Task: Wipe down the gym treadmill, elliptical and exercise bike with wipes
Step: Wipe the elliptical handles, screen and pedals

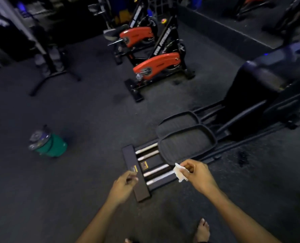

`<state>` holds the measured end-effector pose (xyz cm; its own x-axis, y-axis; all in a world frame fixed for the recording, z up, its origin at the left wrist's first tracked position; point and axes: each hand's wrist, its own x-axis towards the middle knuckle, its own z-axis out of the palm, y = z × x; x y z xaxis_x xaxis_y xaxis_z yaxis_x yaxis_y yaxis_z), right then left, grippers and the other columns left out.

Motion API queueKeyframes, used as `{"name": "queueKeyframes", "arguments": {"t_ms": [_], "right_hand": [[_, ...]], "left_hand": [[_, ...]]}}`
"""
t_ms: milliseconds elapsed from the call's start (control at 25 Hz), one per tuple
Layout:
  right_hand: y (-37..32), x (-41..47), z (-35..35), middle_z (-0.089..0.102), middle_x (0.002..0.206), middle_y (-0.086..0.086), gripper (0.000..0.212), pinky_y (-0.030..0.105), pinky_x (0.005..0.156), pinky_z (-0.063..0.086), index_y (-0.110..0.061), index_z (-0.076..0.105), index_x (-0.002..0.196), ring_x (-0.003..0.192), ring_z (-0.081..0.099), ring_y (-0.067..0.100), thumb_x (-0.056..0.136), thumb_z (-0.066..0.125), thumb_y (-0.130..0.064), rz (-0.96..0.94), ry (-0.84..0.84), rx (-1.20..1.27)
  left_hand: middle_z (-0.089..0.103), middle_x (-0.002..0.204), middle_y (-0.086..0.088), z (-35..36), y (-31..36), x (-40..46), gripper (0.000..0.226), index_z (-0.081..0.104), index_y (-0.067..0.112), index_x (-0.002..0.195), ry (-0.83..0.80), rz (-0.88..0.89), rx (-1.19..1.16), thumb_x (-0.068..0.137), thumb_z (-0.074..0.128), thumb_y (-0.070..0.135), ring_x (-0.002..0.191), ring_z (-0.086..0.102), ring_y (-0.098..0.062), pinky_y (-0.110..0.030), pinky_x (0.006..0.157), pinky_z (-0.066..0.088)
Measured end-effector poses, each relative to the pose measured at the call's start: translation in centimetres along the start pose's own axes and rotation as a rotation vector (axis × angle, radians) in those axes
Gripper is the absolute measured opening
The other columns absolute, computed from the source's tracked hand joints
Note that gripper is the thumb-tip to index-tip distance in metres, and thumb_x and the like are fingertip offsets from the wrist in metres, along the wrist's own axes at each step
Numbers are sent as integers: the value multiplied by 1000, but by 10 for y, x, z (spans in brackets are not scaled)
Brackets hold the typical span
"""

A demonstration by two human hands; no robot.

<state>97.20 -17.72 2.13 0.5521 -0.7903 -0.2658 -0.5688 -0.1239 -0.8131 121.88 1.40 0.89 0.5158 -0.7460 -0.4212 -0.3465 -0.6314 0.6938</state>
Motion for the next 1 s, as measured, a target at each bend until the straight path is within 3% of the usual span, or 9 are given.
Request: {"name": "queueKeyframes", "arguments": {"t_ms": [160,280,440,560,680,760,880,1000], "right_hand": [[-53,2,103,71,69,-18,14,19,60,51,-24,73,83,64,65,-4,85,76,-11,-51,-121,-95],[-103,0,202,70,68,-21,25,27,63,53,-32,67,75,61,63,-4,86,74,-11,-148,-273,-162],[-162,4,287,73,74,-16,10,26,63,54,-31,71,82,68,67,-1,88,70,-23,-240,-435,-249],[-178,37,305,74,81,-15,4,31,66,58,-31,72,88,72,69,2,89,70,-28,-197,-443,-288],[-178,82,320,74,79,-13,3,34,68,59,-28,73,88,71,69,3,89,70,-28,-105,-390,-291],[-184,115,335,73,79,-11,3,36,70,59,-28,73,89,71,68,4,88,70,-28,-53,-349,-277],[-210,178,362,73,81,-9,4,36,72,58,-28,74,91,75,69,6,89,70,-28,-3,-303,-237],[-253,230,372,74,78,-6,11,37,67,58,-25,73,89,71,69,7,85,66,-33,-26,-256,-179]], "left_hand": [[71,98,12,-72,-89,-45,22,61,45,95,25,-87,9,96,68,24,86,64,12,-13,82,48],[70,101,12,-129,-167,-80,16,61,40,101,86,-191,-20,96,68,27,92,65,4,-13,81,49],[71,104,12,-187,-229,-91,12,64,34,105,174,-266,-79,97,68,27,96,65,2,-20,88,53],[70,108,10,-214,-246,-57,12,64,31,109,163,-248,-105,98,66,26,101,66,-3,-17,87,52],[67,108,16,-236,-253,-6,13,64,32,110,100,-240,-111,99,65,26,97,62,4,-3,75,44],[63,107,21,-255,-256,35,14,63,32,113,28,-208,-82,99,64,27,95,59,8,-4,76,46],[66,110,14,-294,-262,113,16,63,29,115,-72,-186,-13,99,64,28,102,63,0,-22,92,53],[66,111,11,-351,-243,192,22,63,25,122,-154,-121,84,101,61,30,104,61,-3,-10,80,45]]}}
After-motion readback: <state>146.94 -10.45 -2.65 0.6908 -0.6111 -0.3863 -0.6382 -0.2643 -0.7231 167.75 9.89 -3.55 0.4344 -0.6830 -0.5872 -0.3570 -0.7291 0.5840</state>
